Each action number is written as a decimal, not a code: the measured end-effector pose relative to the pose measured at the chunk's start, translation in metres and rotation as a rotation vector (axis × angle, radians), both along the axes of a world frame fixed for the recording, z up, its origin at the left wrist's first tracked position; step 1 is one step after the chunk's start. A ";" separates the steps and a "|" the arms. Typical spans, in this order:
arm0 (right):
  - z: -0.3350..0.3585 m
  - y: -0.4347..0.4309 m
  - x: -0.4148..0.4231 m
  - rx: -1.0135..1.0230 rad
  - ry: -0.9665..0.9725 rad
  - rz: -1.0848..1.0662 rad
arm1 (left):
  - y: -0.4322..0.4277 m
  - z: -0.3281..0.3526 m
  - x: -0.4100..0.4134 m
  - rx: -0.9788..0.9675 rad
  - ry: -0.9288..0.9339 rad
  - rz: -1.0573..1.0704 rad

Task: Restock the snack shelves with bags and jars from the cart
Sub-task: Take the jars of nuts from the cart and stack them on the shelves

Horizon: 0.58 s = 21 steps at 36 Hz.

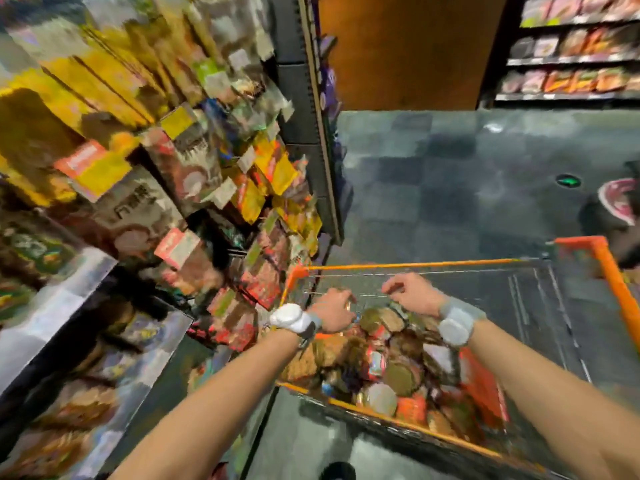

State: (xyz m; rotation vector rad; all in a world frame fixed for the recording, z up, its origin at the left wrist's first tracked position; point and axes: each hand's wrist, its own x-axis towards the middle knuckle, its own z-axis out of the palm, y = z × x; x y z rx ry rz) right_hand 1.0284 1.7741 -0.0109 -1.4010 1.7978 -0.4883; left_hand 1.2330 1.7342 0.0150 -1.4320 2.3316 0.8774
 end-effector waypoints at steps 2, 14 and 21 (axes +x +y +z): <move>-0.017 -0.005 -0.010 0.062 0.005 -0.013 | -0.015 -0.022 -0.010 0.014 -0.025 -0.054; -0.117 -0.004 -0.068 0.350 0.044 -0.269 | -0.110 -0.126 -0.029 0.177 -0.058 -0.177; -0.161 -0.022 -0.068 0.510 0.001 -0.333 | -0.144 -0.187 -0.050 0.211 -0.026 -0.219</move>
